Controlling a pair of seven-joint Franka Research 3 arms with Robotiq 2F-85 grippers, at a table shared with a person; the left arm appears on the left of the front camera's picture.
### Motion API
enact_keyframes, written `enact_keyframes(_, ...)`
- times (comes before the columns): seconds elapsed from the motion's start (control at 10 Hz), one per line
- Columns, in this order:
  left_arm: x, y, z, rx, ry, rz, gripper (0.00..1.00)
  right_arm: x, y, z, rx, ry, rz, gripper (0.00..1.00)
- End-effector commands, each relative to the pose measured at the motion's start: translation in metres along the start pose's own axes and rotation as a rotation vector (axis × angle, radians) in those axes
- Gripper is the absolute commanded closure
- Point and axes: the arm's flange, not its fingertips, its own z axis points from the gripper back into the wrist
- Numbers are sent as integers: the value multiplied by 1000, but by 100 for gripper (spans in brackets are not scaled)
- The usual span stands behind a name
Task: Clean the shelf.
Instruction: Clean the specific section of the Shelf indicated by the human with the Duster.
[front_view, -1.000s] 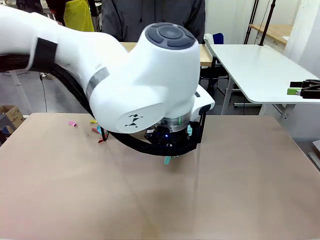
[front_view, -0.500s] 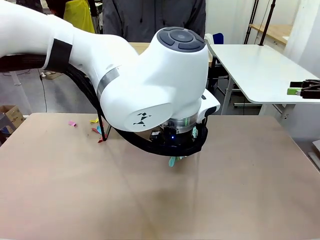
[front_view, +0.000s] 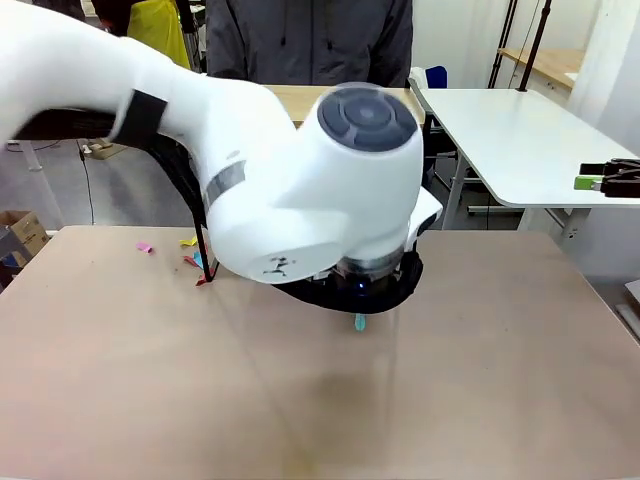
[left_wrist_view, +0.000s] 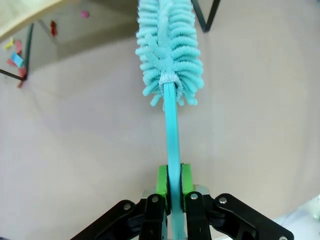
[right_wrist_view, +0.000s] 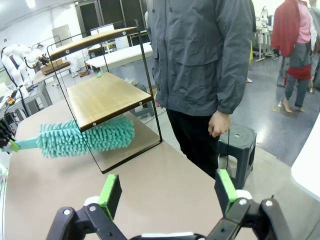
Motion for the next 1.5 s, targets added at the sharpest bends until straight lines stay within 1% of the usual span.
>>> enact_keyframes(0.0,1,-24,-36,20,-93,53,87,3,0,-1,0,0,6,0)
enact_keyframes(0.2,1,-35,-55,15,-169,83,87,3,0,-1,0,0,6,0)
enact_keyframes(0.3,-1,-37,-63,3,-184,87,87,3,0,-1,0,0,6,0)
enact_keyframes(0.5,-4,-42,-80,-25,-158,96,87,3,0,-1,0,0,6,0)
enact_keyframes(0.8,-10,-46,-100,-8,-114,79,87,3,0,-1,0,0,6,0)
enact_keyframes(0.9,-9,-44,-102,11,-104,114,87,3,0,-1,0,0,6,0)
enact_keyframes(1.0,-12,-43,-96,6,-97,71,87,3,0,-1,0,0,6,0)
enact_keyframes(1.2,-12,-42,-102,15,-91,76,87,3,0,-1,0,0,6,0)
enact_keyframes(1.4,-6,-20,-103,55,-29,72,87,3,0,-1,0,0,6,0)
